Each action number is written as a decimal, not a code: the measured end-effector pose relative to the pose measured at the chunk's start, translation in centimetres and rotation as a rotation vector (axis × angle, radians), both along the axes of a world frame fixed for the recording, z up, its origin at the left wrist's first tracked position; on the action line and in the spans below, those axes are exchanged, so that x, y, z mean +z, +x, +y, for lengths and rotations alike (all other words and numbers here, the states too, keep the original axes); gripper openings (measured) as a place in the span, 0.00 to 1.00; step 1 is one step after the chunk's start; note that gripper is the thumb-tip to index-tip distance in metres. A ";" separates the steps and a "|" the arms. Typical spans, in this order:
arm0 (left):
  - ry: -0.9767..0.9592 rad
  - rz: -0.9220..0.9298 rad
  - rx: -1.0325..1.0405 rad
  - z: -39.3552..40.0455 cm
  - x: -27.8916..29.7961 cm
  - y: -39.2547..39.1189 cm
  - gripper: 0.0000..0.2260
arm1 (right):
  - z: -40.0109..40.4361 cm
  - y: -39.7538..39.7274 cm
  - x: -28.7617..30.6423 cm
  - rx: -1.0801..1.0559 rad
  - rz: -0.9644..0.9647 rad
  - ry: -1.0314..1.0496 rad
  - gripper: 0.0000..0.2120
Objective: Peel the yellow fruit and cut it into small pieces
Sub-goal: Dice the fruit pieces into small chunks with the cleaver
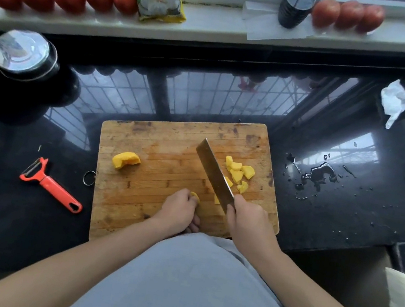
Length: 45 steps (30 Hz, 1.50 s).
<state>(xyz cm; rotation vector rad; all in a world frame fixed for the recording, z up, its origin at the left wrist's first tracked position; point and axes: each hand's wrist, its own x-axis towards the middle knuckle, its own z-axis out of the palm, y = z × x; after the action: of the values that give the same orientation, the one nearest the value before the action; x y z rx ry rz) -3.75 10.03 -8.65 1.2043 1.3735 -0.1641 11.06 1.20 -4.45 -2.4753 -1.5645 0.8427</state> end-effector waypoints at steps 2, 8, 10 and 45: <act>0.022 -0.009 -0.040 0.9 0.3 0.7 0.10 | -0.2 0.8 0.3 -0.003 0.002 0.019 0.08; 0.107 0.036 0.128 5.5 2.3 -0.8 0.10 | -0.4 1.1 0.9 0.099 0.000 0.023 0.07; 0.163 0.079 0.320 6.9 2.6 -3.1 0.10 | -0.2 -0.1 0.3 0.220 -0.024 -0.033 0.07; 0.602 -0.031 -0.946 1.8 4.5 7.0 0.17 | -1.9 4.9 -0.4 0.512 -0.510 0.444 0.11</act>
<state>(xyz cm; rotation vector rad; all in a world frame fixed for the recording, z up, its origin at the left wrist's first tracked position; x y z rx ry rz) 3.22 11.87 -4.10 2.2941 0.7298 -0.4048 15.97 -0.68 -4.82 -2.0771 -2.2925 -0.1473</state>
